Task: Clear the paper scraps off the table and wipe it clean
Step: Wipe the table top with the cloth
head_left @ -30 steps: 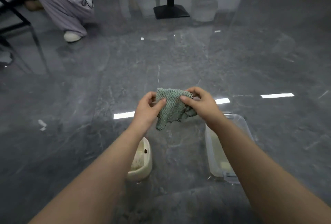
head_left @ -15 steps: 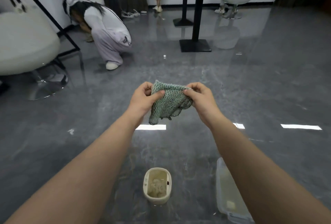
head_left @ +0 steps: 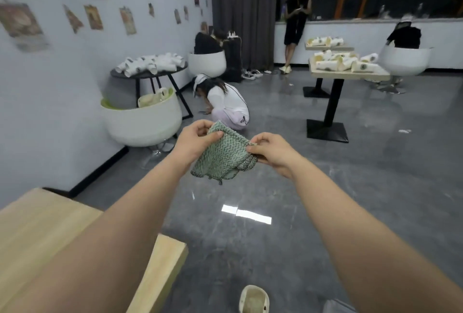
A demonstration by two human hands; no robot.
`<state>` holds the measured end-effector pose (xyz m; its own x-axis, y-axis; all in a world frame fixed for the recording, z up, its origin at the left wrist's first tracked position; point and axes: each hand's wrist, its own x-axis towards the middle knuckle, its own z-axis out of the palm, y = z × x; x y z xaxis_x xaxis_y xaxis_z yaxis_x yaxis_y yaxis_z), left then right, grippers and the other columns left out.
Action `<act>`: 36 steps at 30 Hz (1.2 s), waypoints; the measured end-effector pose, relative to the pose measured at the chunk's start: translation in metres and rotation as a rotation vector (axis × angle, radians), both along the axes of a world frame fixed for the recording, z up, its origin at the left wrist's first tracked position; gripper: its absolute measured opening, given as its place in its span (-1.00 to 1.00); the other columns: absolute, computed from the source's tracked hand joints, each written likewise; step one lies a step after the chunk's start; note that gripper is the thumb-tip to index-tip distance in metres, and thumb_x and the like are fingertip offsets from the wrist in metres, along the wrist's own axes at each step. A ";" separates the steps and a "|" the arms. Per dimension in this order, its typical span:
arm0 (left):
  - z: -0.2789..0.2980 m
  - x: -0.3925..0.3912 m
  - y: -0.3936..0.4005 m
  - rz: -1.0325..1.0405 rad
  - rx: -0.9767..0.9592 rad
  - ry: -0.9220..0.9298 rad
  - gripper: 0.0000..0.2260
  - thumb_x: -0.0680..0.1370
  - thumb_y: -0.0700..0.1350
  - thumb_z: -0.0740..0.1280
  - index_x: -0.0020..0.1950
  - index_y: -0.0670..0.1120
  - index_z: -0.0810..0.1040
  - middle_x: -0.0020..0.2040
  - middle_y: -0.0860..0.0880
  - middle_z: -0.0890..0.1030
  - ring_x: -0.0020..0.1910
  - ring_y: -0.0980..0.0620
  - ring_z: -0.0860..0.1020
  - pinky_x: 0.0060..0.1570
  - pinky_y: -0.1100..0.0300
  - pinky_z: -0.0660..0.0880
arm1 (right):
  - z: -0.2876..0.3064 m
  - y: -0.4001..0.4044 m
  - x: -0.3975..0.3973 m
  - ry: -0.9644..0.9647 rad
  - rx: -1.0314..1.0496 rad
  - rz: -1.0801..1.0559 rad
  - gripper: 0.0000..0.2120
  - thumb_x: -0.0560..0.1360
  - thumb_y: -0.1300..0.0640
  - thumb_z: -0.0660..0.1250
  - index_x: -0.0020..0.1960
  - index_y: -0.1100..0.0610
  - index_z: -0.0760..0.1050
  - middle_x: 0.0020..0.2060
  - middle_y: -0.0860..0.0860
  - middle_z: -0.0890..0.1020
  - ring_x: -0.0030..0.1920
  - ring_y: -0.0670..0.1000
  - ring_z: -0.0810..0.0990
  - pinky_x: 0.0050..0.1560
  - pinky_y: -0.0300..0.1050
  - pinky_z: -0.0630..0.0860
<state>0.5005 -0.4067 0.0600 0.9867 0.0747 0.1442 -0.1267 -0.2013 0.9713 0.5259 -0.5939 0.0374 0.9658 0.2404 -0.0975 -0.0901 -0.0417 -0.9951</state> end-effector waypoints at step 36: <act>0.120 -0.209 0.378 0.847 -0.115 0.000 -0.86 0.64 -0.04 0.13 0.10 -0.09 0.33 -0.16 0.00 0.46 -0.26 0.10 0.48 -0.45 0.30 0.46 | 0.156 0.470 -0.105 -0.319 -0.154 0.409 -0.84 0.52 0.16 0.32 0.10 0.11 0.48 -0.13 0.03 0.51 -0.35 -0.06 0.45 -0.41 -0.08 0.49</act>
<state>0.2913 -0.0290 0.1805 0.5913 0.8014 0.0902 0.0226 -0.1282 0.9915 0.4204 -0.1240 0.1932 0.7840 0.6087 0.1215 0.2694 -0.1575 -0.9501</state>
